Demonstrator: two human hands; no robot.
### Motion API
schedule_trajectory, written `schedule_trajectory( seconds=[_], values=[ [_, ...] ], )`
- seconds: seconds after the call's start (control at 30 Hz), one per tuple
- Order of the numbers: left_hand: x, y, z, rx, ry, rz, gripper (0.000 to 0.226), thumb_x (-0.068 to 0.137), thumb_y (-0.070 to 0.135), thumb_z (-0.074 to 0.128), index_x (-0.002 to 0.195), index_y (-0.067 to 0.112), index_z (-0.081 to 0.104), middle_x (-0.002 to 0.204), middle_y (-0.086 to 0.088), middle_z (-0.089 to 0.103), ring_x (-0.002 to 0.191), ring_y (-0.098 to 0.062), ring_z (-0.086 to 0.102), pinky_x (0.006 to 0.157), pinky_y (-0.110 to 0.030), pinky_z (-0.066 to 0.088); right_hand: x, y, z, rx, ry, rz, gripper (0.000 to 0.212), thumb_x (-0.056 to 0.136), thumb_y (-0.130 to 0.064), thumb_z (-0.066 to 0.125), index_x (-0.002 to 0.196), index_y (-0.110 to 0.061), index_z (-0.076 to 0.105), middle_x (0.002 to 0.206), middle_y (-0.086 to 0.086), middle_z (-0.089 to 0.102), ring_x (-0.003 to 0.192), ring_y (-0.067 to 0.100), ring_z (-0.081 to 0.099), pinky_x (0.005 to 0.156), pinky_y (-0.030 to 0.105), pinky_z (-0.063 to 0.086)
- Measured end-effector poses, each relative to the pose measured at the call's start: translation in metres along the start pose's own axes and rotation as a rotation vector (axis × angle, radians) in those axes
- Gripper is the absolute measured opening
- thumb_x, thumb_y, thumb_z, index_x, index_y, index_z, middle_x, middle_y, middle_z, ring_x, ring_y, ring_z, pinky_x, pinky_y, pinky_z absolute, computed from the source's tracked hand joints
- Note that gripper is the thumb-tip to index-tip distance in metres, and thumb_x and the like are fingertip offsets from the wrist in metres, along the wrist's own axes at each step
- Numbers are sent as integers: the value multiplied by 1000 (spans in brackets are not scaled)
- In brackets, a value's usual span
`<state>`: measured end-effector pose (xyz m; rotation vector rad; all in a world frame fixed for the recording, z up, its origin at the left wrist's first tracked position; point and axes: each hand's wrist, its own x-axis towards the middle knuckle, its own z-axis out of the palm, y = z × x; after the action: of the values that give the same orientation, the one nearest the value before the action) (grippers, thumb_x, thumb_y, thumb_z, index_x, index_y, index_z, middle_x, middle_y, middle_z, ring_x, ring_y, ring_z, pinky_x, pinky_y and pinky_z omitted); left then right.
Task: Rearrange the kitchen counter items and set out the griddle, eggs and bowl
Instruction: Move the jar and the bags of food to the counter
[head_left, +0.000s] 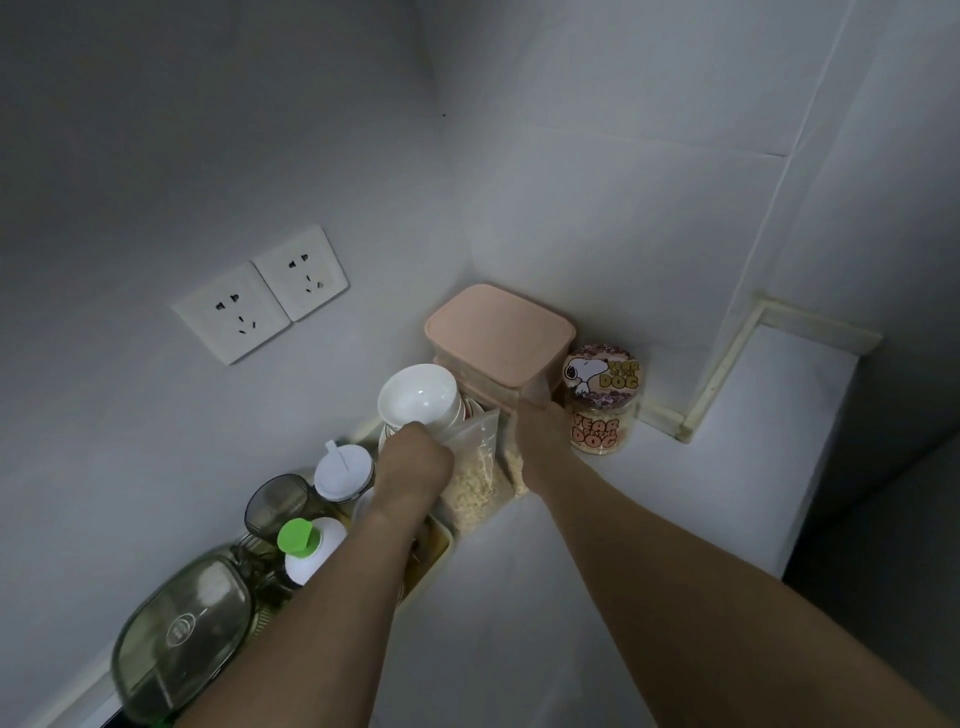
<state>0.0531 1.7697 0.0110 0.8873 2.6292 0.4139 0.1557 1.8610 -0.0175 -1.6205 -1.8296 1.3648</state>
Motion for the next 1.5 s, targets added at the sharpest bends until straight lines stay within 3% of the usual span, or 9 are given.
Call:
schedule_trajectory(
  seconds=[0.37, 0.47, 0.57, 0.67, 0.8, 0.9, 1.07, 1.27, 1.5],
  values=[
    [-27, 6, -13, -21, 3, 102, 32, 93, 4, 40, 124, 0, 51, 121, -19, 61, 111, -34, 57, 86, -32, 44, -35, -9, -31, -490, 47, -207, 33, 96, -25, 51, 126, -13, 54, 124, -1, 58, 116, 13, 52, 99, 24, 38],
    [-33, 6, -19, -29, 15, 140, 30, 95, 6, 39, 120, 1, 52, 121, -19, 61, 109, -34, 57, 84, -31, 43, -23, -4, -18, 324, 12, 104, 34, 97, -26, 45, 126, -10, 53, 122, 9, 59, 82, -1, 53, 66, 8, 46],
    [-36, 6, -23, -41, 32, 155, 29, 95, 6, 38, 120, 2, 53, 119, -18, 61, 107, -34, 56, 82, -30, 42, -15, 4, -15, 232, 40, 52, 36, 94, -28, 48, 126, -13, 55, 108, 8, 60, 62, -2, 42, 41, 9, 37],
    [-39, 6, -27, -38, 35, 160, 32, 96, 8, 37, 124, 2, 52, 123, -18, 60, 111, -33, 56, 86, -32, 44, -8, 14, -31, 155, 11, 91, 33, 93, -20, 53, 124, -8, 56, 121, 6, 62, 78, -1, 52, 56, 8, 37],
    [-37, 6, -29, -40, 37, 171, 36, 97, 12, 37, 129, 5, 52, 129, -16, 58, 117, -33, 53, 91, -33, 44, -22, 5, -46, -413, -22, -16, 30, 95, -21, 54, 124, -11, 55, 120, -2, 60, 115, 17, 56, 79, 21, 41],
    [-33, 7, -32, -59, 34, 172, 38, 97, 12, 36, 131, 5, 51, 134, -16, 55, 120, -33, 51, 94, -32, 42, -23, -10, -51, -172, 36, 163, 30, 96, -19, 51, 124, -6, 51, 105, 4, 60, 102, 13, 58, 70, 18, 39],
    [-22, 2, -37, -96, 29, 144, 42, 98, 14, 38, 138, 8, 48, 141, -14, 50, 129, -30, 46, 101, -31, 37, -6, -11, -39, 247, 107, 139, 31, 95, -18, 52, 123, -6, 50, 122, 10, 60, 77, 4, 52, 57, 13, 38],
    [-17, -7, -39, -90, 23, 140, 39, 98, 10, 36, 134, 6, 51, 136, -14, 54, 123, -28, 49, 95, -26, 37, -2, -9, 10, -238, -43, 13, 31, 94, -14, 53, 125, -9, 54, 122, 13, 59, 107, 23, 61, 60, 15, 41],
    [-7, -17, -41, -69, 8, 104, 33, 97, 9, 37, 121, 1, 57, 125, -17, 59, 114, -31, 53, 82, -25, 36, -8, -20, -5, -137, 21, -16, 30, 97, -10, 49, 126, -4, 53, 121, 8, 61, 104, 14, 61, 77, 20, 47]
  ],
)
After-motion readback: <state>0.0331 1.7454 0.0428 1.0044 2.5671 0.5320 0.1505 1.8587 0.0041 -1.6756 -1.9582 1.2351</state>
